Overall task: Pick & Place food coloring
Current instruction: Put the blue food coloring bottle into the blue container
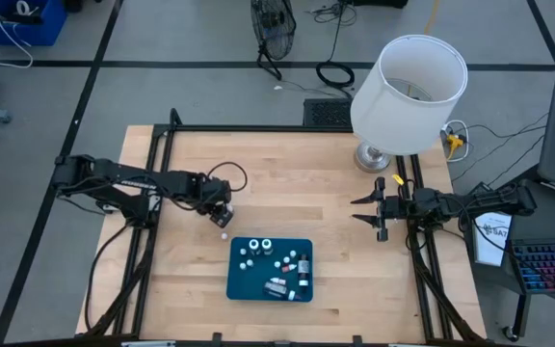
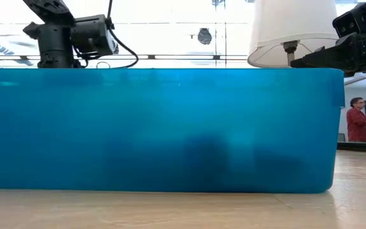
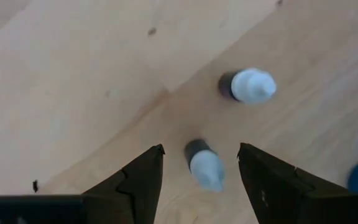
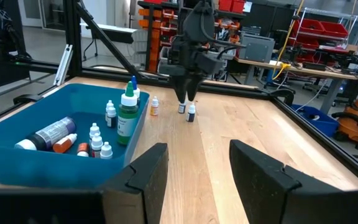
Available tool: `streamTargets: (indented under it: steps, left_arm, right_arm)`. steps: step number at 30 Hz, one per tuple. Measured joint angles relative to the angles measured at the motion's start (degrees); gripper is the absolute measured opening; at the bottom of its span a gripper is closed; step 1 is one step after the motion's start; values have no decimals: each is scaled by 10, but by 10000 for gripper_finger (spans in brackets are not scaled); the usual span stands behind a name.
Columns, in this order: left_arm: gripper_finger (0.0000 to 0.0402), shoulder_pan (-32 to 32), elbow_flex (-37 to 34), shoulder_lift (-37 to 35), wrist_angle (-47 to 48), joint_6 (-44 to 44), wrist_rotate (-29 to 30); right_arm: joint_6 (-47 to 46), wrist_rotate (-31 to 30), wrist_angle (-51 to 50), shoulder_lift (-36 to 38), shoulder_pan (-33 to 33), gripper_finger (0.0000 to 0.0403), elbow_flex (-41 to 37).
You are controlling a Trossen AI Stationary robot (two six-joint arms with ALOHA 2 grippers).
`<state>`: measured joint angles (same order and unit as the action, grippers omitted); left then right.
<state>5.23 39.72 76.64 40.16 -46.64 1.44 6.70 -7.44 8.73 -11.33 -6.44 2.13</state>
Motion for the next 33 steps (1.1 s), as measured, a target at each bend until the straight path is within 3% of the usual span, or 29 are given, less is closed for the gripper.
streamTargets:
  steps: [16,24,28,33]
  left_arm:
    - [137,0,1,35,-10,11,-25]
    - [65,-4,1,32,-11,52,-25]
    - [65,-36,15,28,-12,35,-27]
    - [65,-122,79,24,-7,29,-15]
  right_arm:
    - [0,0,-1,0,0,162,0]
    - [0,0,-1,0,0,161,0]
    - [0,0,0,0,0,161,0]
    - [0,0,0,0,0,161,0]
